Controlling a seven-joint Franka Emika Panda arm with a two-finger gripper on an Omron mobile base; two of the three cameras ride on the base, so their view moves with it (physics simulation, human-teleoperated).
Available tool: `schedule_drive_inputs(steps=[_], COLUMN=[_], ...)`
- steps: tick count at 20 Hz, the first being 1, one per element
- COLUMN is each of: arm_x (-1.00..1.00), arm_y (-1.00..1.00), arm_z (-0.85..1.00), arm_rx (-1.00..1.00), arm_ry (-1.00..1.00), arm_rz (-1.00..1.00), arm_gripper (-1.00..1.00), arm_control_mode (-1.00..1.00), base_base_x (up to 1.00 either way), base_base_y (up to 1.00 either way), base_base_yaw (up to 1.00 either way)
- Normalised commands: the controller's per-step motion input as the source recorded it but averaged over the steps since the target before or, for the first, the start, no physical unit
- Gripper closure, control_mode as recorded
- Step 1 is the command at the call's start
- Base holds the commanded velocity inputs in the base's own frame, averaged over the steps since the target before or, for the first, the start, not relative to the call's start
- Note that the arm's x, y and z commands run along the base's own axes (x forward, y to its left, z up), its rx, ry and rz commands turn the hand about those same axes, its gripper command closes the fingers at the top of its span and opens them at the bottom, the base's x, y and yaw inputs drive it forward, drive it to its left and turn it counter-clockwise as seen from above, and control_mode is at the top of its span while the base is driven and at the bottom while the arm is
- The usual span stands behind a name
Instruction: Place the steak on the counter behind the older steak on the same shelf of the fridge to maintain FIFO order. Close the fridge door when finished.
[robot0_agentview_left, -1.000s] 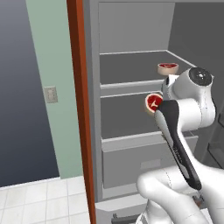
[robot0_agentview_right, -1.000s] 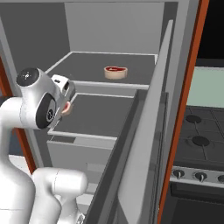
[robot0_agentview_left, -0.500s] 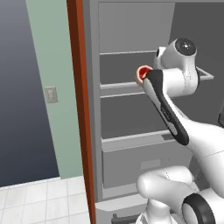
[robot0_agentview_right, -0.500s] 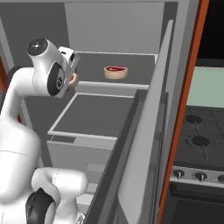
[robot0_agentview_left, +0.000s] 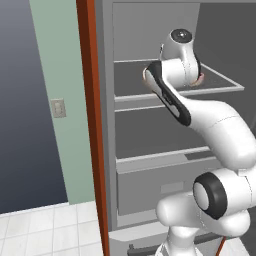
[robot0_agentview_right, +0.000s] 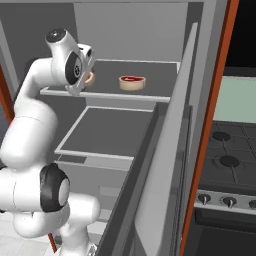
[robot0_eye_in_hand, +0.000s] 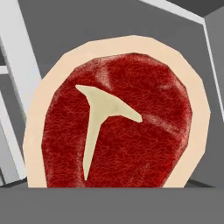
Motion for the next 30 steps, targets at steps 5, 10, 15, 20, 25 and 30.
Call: schedule_drive_inputs(steps=[5,10,15,20,25,30], arm_x=[0.99,0.87,0.89,0.82,0.49,0.0], arm_y=[0.0,0.0,-0.01,-0.09,0.0,0.02], arm_z=[0.0,-0.11,-0.25,-0.46,-0.51,-0.54], arm_rx=[0.0,0.0,0.0,-0.01,0.0,-0.01], arm_ry=[0.03,0.0,0.0,-0.03,-0.02,-0.14], arm_rz=[0.0,0.0,0.0,0.0,0.0,0.0], arm_gripper=[1.0,1.0,1.0,1.0,-1.0,-1.0], arm_control_mode=[-1.0,-1.0,-1.0,-1.0,-1.0,-1.0], base_base_x=[0.0,0.0,0.0,0.0,0.0,0.0], base_base_y=[0.0,0.0,0.0,0.0,0.0,0.0], base_base_yaw=[0.0,0.0,0.0,0.0,0.0,0.0])
